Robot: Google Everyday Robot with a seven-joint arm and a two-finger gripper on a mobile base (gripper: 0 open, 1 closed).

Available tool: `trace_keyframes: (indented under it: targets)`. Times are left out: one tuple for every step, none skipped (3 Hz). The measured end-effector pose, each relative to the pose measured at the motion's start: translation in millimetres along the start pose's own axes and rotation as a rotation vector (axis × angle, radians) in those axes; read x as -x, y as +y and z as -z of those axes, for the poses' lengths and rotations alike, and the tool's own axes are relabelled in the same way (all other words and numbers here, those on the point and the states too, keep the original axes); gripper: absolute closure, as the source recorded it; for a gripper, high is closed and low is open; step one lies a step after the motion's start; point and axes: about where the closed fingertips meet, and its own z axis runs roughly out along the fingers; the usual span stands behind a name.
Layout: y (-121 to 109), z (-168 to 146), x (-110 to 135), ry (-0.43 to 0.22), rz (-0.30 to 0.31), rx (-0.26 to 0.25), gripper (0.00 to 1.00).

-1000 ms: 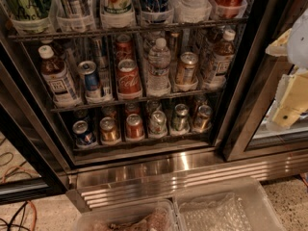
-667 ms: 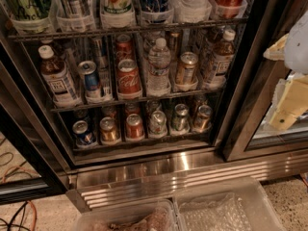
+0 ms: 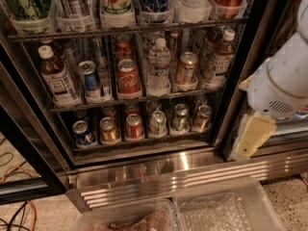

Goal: Pick 7up can from bottom shelf of fridge

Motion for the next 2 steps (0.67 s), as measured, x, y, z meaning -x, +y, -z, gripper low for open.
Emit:
trace_keyframes:
  targets:
    - [13, -56, 5, -0.036, -0.043, 0.019, 0.0]
    - [29, -118, 9, -0.016, -0.094, 0.065, 0.0]
